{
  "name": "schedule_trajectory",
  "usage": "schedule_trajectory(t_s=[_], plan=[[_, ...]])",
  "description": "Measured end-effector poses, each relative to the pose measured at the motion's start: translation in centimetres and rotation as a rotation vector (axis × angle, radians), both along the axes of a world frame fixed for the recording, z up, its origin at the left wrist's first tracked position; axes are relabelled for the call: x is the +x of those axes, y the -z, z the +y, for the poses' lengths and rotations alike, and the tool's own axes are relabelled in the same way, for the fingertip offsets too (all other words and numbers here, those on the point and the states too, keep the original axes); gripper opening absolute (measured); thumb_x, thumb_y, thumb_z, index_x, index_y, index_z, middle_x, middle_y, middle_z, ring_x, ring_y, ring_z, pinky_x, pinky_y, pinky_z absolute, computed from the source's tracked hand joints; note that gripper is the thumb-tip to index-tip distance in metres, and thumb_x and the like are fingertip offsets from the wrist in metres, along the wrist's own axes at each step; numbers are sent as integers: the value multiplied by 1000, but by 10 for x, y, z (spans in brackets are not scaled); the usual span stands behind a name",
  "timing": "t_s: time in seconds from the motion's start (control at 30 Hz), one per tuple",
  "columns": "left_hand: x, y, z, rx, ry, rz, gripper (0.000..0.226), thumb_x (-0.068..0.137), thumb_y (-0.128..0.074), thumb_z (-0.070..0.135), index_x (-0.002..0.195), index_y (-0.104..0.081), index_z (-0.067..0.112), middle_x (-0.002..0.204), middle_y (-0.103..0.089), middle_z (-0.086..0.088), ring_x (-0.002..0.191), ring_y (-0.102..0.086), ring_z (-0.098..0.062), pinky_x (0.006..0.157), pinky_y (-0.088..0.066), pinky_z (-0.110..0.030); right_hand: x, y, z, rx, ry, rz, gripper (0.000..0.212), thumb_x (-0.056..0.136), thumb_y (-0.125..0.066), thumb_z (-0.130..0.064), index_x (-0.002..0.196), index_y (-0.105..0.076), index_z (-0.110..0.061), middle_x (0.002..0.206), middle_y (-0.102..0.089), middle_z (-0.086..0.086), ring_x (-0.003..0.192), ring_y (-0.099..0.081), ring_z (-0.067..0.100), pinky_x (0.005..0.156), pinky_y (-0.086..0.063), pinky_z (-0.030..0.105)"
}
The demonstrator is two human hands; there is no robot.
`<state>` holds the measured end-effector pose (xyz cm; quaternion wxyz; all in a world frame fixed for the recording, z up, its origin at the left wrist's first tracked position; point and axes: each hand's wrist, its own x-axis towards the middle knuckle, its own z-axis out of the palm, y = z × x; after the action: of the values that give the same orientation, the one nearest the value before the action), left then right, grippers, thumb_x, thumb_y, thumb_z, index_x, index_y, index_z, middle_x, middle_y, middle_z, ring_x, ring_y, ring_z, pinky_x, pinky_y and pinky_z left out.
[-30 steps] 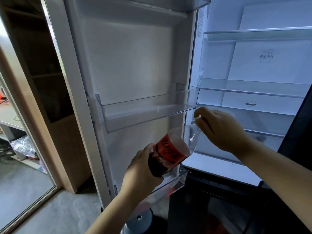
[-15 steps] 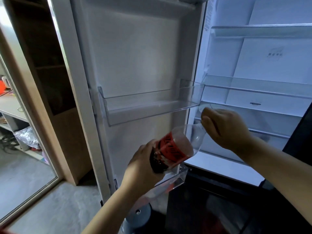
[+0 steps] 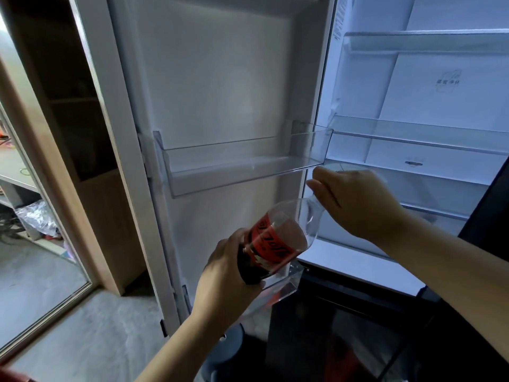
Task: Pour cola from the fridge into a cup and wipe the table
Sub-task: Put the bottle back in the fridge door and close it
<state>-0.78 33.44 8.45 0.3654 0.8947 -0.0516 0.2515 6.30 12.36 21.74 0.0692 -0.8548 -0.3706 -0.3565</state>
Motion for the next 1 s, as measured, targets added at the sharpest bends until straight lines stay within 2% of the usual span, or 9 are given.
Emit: schedule_trajectory(t_s=[0.1, 0.13, 0.4, 0.5, 0.57, 0.63, 0.7, 0.87, 1.0], plan=[[3, 5, 1, -25, 0, -6, 78, 58, -81, 25, 125, -41, 37, 105, -51, 17, 91, -53, -3, 70, -44, -14, -2, 6, 10, 176, 117, 517, 73, 63, -30, -80, 90, -55, -17, 65, -61, -3, 61, -59, 20, 54, -46, 32], [3, 9, 0, -34, 2, -7, 77, 59, -81, 24, 124, -42, 36, 106, -52, 16, 92, -54, -3, 72, -45, -14, -2, 8, 13, 196, 125, 555, 73, 58, -36, -81, 87, -56, -17, 67, -61, -3, 62, -58, 17, 57, -47, 31], [18, 61, -6, 102, -12, 53, 91, 66, -68, 60, 139, -36, 18, 122, -57, 1, 110, -55, -15, 97, -48, -34, -6, 38, 31, 182, -44, 192, 37, 86, -59, -41, 68, -40, -14, 49, -33, -11, 41, -34, 9, 43, -25, 15], [6, 96, -4, 373, -72, 102, 85, 81, -45, 61, 147, -23, 11, 141, -46, -15, 130, -44, -32, 107, -35, -45, 7, 49, 28, 130, -37, 121, 36, 88, -53, -44, 69, -39, -16, 51, -38, -10, 39, -36, 16, 42, -24, 21], [-1, 114, 5, 527, -106, 269, 80, 90, -39, 55, 151, -8, 12, 155, -24, -15, 144, -19, -34, 115, -16, -49, 19, 61, 27, 116, -2, 120, 36, 88, -48, -46, 70, -38, -17, 53, -36, -10, 40, -33, 17, 46, -24, 23], [-11, 128, 14, 606, -110, 330, 93, 81, -63, 50, 149, -16, 9, 153, -29, -16, 144, -18, -34, 115, -16, -51, 33, 76, 28, 108, 55, 158, 35, 88, -54, -42, 72, -36, -18, 54, -34, -10, 42, -33, 19, 48, -26, 26], [-22, 142, 19, 571, -68, 345, 111, 49, -88, 47, 139, -35, 9, 132, -57, -16, 126, -50, -36, 106, -35, -52, 48, 89, 32, 93, 130, 215, 34, 89, -58, -37, 74, -37, -16, 56, -39, -5, 46, -37, 22, 50, -29, 29], [-26, 155, 28, 558, -14, 278, 115, 38, -90, 41, 137, -38, 12, 130, -59, -8, 113, -60, -28, 103, -30, -44, 81, 115, 49, 63, 273, 375, 34, 92, -55, -40, 78, -39, -13, 61, -48, 5, 57, -52, 32, 51, -35, 33], [-26, 154, 28, 561, -6, 306, 109, 41, -86, 34, 138, -41, 15, 129, -58, -4, 116, -46, -23, 106, -27, -41, 100, 127, 66, -8, 370, 397, 38, 94, -49, -46, 88, -46, -9, 74, -60, 13, 73, -61, 36, 55, -34, 32]])
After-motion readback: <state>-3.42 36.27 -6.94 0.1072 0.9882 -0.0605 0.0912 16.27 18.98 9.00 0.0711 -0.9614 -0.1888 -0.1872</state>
